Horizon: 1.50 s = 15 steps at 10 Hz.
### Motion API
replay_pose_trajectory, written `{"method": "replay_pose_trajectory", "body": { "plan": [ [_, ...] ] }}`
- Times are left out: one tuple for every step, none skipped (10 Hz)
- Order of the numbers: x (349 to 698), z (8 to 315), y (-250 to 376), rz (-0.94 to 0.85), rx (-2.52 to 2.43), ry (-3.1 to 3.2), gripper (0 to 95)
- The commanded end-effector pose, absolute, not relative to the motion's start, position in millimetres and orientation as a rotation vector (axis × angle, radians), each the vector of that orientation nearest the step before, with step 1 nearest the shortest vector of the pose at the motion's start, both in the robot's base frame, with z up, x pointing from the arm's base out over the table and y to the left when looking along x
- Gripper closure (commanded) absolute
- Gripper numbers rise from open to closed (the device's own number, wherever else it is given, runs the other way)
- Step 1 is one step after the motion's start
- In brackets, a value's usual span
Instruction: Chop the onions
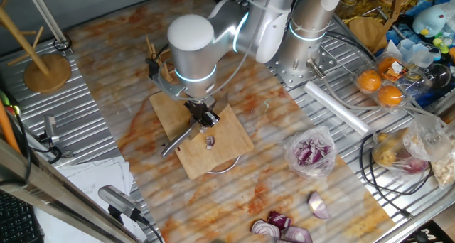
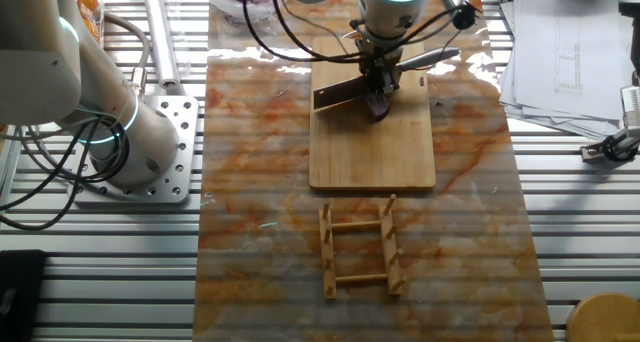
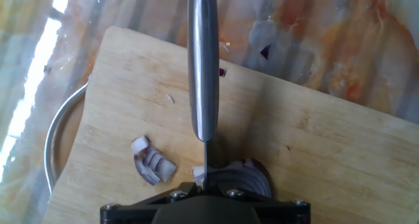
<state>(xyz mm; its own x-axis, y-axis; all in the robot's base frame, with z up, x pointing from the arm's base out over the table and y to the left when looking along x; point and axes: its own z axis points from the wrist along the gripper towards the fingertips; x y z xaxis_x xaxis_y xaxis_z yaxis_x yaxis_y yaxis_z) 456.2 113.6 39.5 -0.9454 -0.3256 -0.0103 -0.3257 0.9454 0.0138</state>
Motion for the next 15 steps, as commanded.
{"method": "replay_pose_trajectory", "body": {
  "plan": [
    [456.7,26.4,114.6,0.053,-0.514,3.092,95.0],
    [456.4,32.3,115.5,0.074,-0.505,3.096,95.0],
    [455.7,40.9,117.0,0.084,-0.507,3.103,95.0],
    [454.9,47.8,118.5,0.089,-0.505,3.107,95.0],
    [454.8,48.6,118.6,0.106,-0.499,3.103,95.0],
    [454.8,48.6,118.6,0.112,-0.492,3.099,95.0],
    [454.7,48.8,118.7,0.109,-0.496,3.098,95.0],
    [454.7,49.2,118.8,0.109,-0.498,3.098,95.0],
    [454.5,50.4,119.1,0.112,-0.498,3.098,95.0],
    [454.3,52.3,119.5,0.118,-0.499,3.098,95.0],
    [454.2,52.8,119.5,0.110,-0.508,3.099,95.0],
    [454.0,53.1,119.1,0.104,-0.533,3.094,95.0],
    [453.5,54.2,118.3,0.100,-0.554,3.091,95.0],
    [452.5,56.1,116.4,0.085,-0.585,3.087,95.0],
    [451.4,58.7,114.2,0.090,-0.592,3.084,95.0]
  ]
}}
